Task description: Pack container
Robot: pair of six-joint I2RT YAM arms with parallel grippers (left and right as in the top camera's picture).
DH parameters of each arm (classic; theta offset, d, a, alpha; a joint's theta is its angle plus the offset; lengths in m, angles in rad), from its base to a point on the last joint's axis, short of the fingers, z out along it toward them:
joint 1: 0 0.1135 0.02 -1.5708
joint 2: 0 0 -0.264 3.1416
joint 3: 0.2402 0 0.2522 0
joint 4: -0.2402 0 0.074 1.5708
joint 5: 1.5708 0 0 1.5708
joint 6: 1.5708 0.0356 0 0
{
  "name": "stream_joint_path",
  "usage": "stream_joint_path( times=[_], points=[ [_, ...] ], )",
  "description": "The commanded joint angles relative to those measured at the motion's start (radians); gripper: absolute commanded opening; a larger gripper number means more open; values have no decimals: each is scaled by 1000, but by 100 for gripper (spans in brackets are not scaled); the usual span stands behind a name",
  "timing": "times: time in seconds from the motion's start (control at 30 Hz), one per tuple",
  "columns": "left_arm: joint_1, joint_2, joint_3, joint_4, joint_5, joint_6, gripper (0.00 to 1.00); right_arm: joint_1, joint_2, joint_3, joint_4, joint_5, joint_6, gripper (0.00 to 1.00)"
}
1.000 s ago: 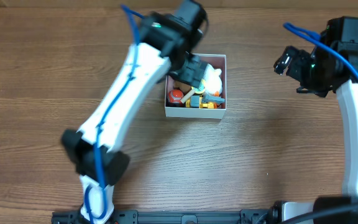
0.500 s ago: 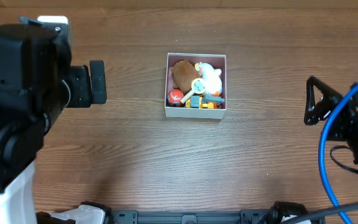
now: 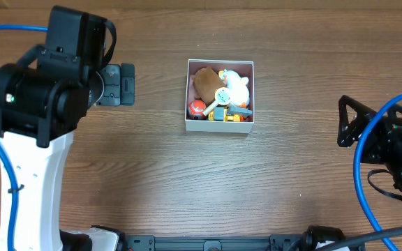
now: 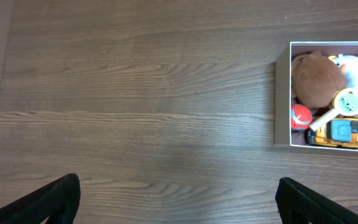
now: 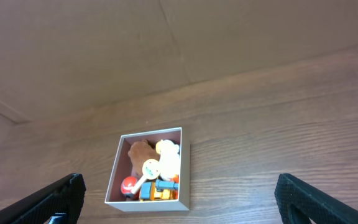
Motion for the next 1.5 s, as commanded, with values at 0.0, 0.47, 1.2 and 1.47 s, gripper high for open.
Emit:
stream_joint_path(
  times=[0.0, 0.47, 1.2, 1.47],
  points=[
    [2, 11, -3, 5, -17, -21, 100, 4, -1, 3, -8, -5, -5, 100],
    [2, 11, -3, 5, -17, -21, 100, 4, -1, 3, -26, -5, -5, 100],
    [2, 11, -3, 5, -17, -21, 100, 18, -570, -1006, 557, 86, -3, 100],
    [2, 11, -3, 5, -17, -21, 100, 35, -814, -1333, 662, 87, -4, 100]
  ],
)
